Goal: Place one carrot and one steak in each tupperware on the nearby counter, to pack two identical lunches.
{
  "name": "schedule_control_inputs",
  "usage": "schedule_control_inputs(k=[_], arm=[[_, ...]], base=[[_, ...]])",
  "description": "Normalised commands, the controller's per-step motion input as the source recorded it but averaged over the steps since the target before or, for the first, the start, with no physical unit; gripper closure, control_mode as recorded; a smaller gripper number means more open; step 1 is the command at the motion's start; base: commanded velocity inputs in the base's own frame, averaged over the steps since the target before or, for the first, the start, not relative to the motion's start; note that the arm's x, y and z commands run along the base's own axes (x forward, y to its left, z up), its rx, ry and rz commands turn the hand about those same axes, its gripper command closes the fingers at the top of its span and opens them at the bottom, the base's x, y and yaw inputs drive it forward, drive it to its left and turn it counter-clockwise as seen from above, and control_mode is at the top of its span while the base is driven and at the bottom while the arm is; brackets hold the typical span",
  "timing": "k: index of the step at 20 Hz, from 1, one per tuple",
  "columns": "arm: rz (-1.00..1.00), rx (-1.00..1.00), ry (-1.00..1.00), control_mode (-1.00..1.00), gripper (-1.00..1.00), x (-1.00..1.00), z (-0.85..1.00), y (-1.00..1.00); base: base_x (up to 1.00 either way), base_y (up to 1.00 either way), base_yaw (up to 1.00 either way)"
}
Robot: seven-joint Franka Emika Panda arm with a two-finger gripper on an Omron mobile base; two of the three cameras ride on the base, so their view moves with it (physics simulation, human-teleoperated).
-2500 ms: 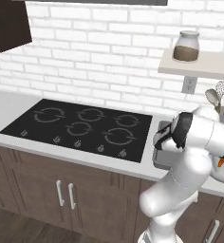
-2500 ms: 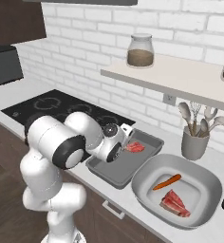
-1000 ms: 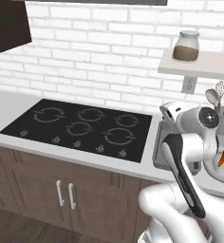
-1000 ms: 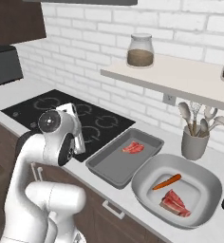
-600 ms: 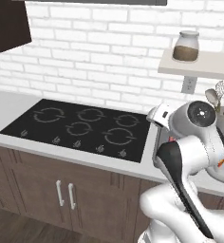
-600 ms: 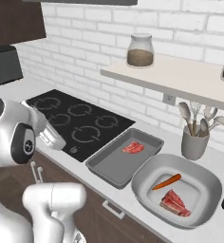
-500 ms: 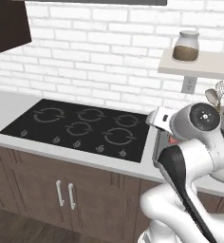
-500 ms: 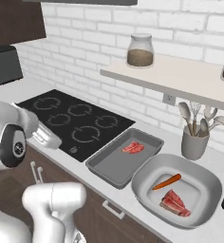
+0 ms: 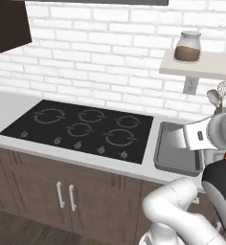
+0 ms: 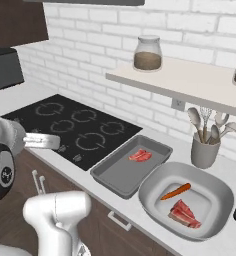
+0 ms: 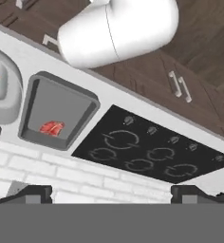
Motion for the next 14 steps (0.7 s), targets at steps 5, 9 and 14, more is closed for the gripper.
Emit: schedule_control_inputs(k=[5, 9, 14], arm=[[0.05, -0.15, 0.1, -1.0, -1.0, 0.27, 0.04, -0.06], [-0.11, -0.19, -0.01, -1.0, -1.0, 0.25, -0.17, 0.04], [-0.03, -0.06, -0.11, -1.0, -1.0, -0.12, -0.19, 0.01]], base=[[0.0, 0.0, 0.0], [0.0, 0.0, 0.0], [0.0, 0.0, 0.0]])
